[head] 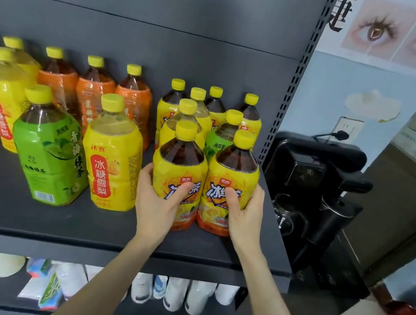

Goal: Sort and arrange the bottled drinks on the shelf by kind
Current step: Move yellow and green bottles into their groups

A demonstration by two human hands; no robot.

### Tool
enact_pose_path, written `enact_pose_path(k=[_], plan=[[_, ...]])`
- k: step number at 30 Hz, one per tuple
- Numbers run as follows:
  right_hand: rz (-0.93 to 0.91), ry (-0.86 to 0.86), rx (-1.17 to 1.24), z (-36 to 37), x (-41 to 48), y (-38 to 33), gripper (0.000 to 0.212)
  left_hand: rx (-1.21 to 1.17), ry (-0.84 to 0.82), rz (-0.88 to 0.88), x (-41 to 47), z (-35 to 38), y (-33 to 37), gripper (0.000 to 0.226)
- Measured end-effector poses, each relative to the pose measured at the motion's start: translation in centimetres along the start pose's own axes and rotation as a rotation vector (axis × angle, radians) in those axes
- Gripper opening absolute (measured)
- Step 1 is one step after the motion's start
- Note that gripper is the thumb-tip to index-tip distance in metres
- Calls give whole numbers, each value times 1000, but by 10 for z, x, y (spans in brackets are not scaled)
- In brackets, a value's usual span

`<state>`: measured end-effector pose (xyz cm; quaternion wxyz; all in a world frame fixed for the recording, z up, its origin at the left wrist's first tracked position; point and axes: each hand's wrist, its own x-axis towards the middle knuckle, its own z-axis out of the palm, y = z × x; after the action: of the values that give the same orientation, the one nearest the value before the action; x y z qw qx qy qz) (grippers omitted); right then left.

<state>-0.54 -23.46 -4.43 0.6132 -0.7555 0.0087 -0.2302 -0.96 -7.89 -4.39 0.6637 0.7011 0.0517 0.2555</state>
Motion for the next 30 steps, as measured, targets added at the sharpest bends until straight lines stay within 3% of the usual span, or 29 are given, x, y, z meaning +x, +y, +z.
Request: enact_pose_path(k=[6,10,13,19,24,30], plan=[[27,-79,106,-7,-2,-7,83,59,-62,117,-3,-9,9,92],[-91,-43,140,-13,16,-35,62,67,-1,283,10,-12,42,90],[-136,-57,163,-15,46,-63,46,130,-18,410,39,-9,80,64],[4,-344,-55,-12,113,-100,46,301,-225,408,70,12,108,24],[109,-494,25,-7,134,-90,35,372,-169,432,63,17,90,34],[5,-349,158,-7,132,-73,21,363,-136,457,63,18,90,36]])
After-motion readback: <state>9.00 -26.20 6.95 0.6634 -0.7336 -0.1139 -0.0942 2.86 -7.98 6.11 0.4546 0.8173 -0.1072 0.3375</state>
